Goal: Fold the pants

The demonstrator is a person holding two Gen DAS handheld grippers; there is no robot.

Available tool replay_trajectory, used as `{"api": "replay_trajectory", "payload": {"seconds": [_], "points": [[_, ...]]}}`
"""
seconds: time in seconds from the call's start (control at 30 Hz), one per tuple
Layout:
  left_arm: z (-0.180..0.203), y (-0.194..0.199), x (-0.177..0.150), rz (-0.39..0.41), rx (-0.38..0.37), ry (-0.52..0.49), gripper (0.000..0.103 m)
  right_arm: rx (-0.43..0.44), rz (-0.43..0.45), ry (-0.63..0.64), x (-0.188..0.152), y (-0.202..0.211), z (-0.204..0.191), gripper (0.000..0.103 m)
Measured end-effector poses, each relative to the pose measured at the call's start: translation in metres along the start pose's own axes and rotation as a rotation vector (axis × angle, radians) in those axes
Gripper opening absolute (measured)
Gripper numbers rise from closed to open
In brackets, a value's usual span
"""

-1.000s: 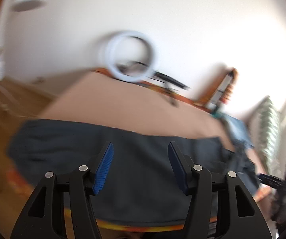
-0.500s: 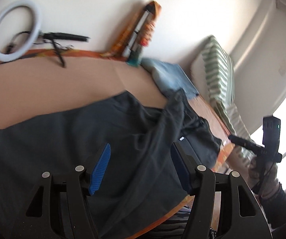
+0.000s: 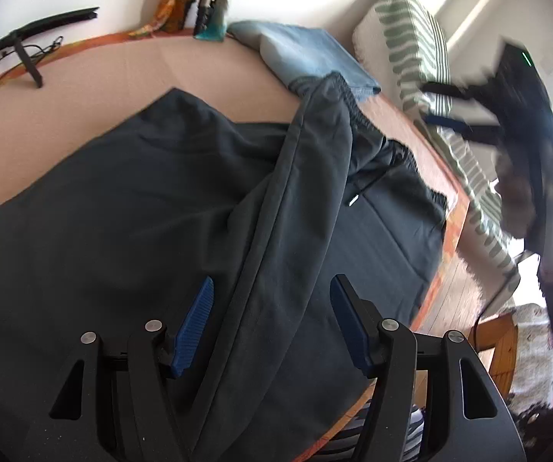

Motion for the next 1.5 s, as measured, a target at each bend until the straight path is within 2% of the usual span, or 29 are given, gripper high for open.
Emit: {"api": "replay_trajectory", "payload": {"seconds": [0.27, 0.4, 0.57, 0.73, 0.83, 0.87, 0.93, 1.0, 1.1, 1.17, 1.27, 1.5], "points": [[0.0, -0.01, -0.005, -0.043, 0.012, -0.033, 0.062, -0.153, -0.06, -0.133, 0.049, -0.063, -0.003, 0.084], [-0.004, -0.009, -0.007, -0.052, 0.017, -0.041, 0.062, -0.19, -0.087, -0.202, 0.058, -0.089, 0.003, 0.084], [-0.006, -0.01, -0.011, -0.083, 0.027, -0.069, 0.06, -0.28, -0.11, -0.198, 0.064, -0.115, 0.003, 0.084], [-0.012, -0.008, -0.013, -0.082, 0.021, -0.064, 0.042, -0.331, -0.13, -0.195, 0.065, -0.128, 0.006, 0.083], [-0.012, -0.008, -0.014, -0.087, 0.009, -0.074, 0.026, -0.355, -0.138, -0.195, 0.067, -0.13, 0.012, 0.079], [-0.012, -0.008, -0.015, -0.089, 0.006, -0.083, 0.023, -0.354, -0.142, -0.199, 0.067, -0.132, 0.014, 0.075], [-0.011, -0.008, -0.016, -0.09, 0.001, -0.096, 0.011, -0.336, -0.152, -0.216, 0.067, -0.129, 0.021, 0.066], [-0.009, -0.007, -0.017, -0.084, 0.006, -0.112, 0.009, -0.291, -0.163, -0.236, 0.063, -0.124, 0.027, 0.041], [-0.009, -0.001, -0.017, -0.058, 0.003, -0.113, 0.006, -0.188, -0.152, -0.259, 0.058, -0.105, 0.034, 0.02], [-0.008, 0.003, -0.017, -0.044, 0.002, -0.114, 0.005, -0.154, -0.133, -0.244, 0.055, -0.09, 0.034, 0.011], [-0.007, 0.01, -0.018, -0.029, 0.013, -0.121, 0.004, -0.082, -0.094, -0.247, 0.048, -0.062, 0.037, 0.003], [0.002, 0.024, -0.027, -0.013, 0.032, -0.151, 0.003, 0.068, 0.017, -0.282, 0.007, 0.02, 0.056, 0.002]]}}
Point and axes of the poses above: each gripper's, at about its wrist camera, not at the fingertips, and y roughly against the way its jaws point, z to its right, x to its top, the point moved 2 cm from there along -y, roughly the way its jaws point, and after that the axes turned 6 degrees about -y, right-handed, at the moved point
